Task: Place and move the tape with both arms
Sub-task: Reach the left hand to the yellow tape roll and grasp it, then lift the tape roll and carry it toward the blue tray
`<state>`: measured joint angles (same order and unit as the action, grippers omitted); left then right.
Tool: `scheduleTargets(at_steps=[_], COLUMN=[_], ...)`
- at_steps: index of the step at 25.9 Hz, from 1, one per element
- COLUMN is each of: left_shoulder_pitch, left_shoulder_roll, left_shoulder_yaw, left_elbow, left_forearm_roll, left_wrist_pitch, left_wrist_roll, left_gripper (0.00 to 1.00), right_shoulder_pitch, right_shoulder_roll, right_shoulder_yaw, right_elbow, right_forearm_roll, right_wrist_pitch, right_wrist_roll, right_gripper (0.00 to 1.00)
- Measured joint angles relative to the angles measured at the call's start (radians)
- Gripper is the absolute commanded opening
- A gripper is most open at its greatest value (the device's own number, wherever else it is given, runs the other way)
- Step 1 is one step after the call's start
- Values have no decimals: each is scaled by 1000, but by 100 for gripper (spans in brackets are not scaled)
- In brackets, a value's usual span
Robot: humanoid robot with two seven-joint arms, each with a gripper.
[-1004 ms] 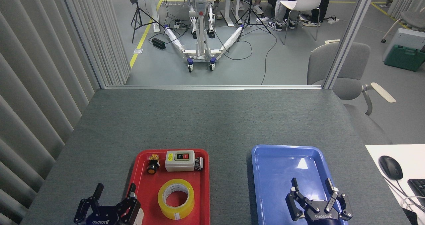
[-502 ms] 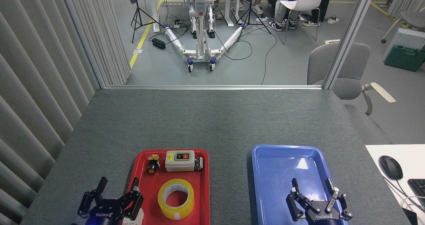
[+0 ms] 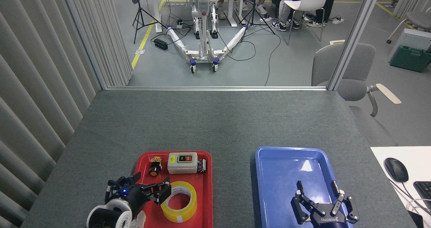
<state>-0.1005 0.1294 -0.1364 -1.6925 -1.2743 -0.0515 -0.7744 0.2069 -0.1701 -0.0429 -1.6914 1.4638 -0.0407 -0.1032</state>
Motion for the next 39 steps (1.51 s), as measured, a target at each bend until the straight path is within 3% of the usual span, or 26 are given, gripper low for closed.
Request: scheduleTargets(at_steps=[7,20,23,27,28,29,36,39], left_shoulder_pitch=[-112,-206,-228,-253,-257,-259,-265,-277], left_shoulder_roll=[-15,-16,-15,-15,-17,-19,-64,-68], left_shoulder_yaw=[-35,-70,-79,-106,-114,-122,-170,-171], left_elbow=[87,266,305,348,352,356,368,353], left_forearm_roll=[-6,-24,-49,-72,-74,-76,-72,-53], left_wrist_pitch=[5,5,1,-5,-6,-6,-19,-88], left_wrist_roll=[-241,-371,-412,-445,-451,-458,-478,-479], left_gripper=[100,98,83,44,28,0,0,0], right_shoulder_pitch=[0,0,0,0,0,0,1,1], right_shoulder_roll=[0,-2,-3,-13,-17,-21,-58,-73], right_shoulder_yaw=[0,0,0,0,0,0,-2,-3], right_elbow=[0,0,0,0,0,0,4,8], right_forearm_roll=[0,0,0,0,0,0,-7,-23], right_wrist_pitch=[1,1,3,6,7,7,7,5], right_wrist_roll=[-4,0,0,1,1,1,1,-3], right_gripper=[100,100,100,100,100,100,100,100])
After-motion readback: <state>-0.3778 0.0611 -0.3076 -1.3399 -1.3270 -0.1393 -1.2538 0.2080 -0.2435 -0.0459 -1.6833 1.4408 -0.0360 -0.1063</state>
